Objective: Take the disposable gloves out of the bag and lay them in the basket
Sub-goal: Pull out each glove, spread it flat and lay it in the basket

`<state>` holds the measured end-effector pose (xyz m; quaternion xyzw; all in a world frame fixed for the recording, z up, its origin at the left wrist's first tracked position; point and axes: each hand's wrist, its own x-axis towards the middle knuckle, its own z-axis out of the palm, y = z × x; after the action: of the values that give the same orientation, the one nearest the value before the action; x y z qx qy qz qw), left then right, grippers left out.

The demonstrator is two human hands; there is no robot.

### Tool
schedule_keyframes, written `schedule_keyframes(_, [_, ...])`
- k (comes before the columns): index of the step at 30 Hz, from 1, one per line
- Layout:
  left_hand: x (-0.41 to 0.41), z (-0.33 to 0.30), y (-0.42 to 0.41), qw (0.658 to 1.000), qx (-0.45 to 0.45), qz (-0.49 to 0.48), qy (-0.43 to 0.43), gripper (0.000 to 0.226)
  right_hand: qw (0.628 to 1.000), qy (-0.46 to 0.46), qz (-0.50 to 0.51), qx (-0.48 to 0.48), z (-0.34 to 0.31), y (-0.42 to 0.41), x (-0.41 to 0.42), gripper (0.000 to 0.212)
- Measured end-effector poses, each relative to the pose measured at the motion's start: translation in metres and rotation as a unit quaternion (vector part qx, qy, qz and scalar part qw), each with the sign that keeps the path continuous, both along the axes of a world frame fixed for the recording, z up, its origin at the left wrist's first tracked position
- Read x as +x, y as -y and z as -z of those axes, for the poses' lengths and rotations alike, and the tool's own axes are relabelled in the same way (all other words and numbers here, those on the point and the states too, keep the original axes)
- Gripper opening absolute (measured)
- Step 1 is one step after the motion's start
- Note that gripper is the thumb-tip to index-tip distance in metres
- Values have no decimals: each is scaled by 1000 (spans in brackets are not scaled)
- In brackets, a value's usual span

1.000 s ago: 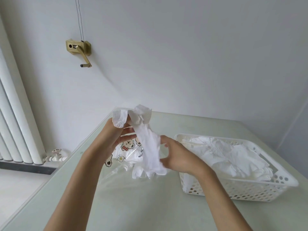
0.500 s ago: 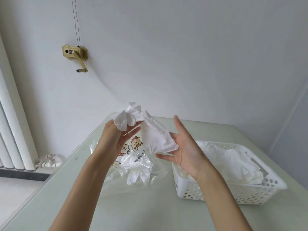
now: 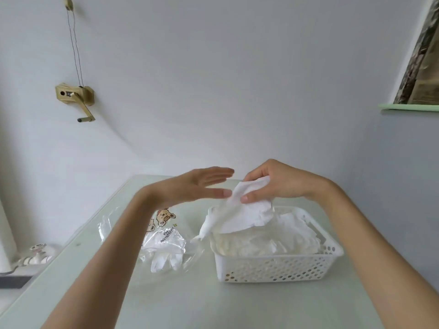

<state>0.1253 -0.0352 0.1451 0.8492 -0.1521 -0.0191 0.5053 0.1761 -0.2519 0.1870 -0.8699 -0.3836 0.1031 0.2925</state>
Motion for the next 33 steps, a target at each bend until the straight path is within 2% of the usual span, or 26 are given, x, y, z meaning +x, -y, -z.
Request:
schedule_keyframes(2, [8,3,25,995,-1,94,-38,59,1000,-3,10,10,-7,11,-4,14])
schedule_keyframes(6, [20,6,45,994,-73,76,-40,33,997,-3,64,42,-16,47,-1,18])
schedule_keyframes(9, [18,5,53,993,-89,76,-12,14,987,-72,63,128,-15,70,1,30])
schedule_keyframes(11, [15,5,60,992,-107,72,2,19,973,-102,57,197,-10,76,5,32])
schedule_keyframes(13, [11,3,68,991,-126,47,-1,29,956,-104,72,266,-3,71,8,25])
schedule_keyframes(15, [11,4,69,991,-132,22,-16,41,937,-54,125,322,7,58,11,22])
schedule_keyframes(16, [11,4,66,991,-134,14,-22,43,931,4,157,328,12,50,13,24])
schedule_keyframes(18, [8,3,54,992,-129,5,-16,35,919,115,205,315,21,36,10,30])
schedule_keyframes(19, [7,1,45,993,-118,-8,-3,30,913,146,213,314,24,30,7,31])
schedule_keyframes(22, [-4,-12,20,993,-83,-70,49,38,902,173,189,348,21,13,-13,27])
schedule_keyframes(24, [-13,-26,8,989,-40,-111,89,37,895,139,156,394,16,-1,-24,23])
schedule_keyframes(27, [-12,-43,-2,981,6,-163,106,31,889,16,130,439,15,-13,-30,21])
schedule_keyframes(30, [10,-43,7,978,58,-188,66,24,869,-112,144,460,28,-7,-17,21])
schedule_keyframes(33, [56,-11,28,974,146,-170,-5,16,867,-122,231,424,63,12,10,16])
